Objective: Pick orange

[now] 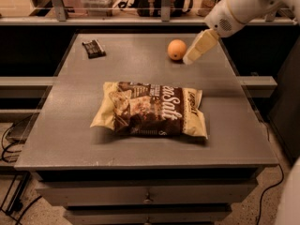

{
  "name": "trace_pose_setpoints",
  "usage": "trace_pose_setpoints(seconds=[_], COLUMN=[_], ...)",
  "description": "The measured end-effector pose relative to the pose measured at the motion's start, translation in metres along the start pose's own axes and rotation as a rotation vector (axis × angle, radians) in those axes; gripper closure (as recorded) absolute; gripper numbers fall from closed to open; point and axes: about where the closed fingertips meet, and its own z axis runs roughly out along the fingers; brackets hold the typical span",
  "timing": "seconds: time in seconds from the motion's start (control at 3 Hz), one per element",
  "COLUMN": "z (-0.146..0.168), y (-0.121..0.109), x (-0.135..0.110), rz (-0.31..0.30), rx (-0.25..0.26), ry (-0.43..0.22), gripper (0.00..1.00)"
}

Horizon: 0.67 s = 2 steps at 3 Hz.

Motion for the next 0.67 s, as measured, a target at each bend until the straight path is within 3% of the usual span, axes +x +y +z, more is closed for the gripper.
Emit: trace_pose_setpoints(seconds=[0.67], z=[0.067], y=[-0.017], x=[-0.008], rz=[0.072], rx=[-0.065], ry=[-0.004], gripper=[0.0])
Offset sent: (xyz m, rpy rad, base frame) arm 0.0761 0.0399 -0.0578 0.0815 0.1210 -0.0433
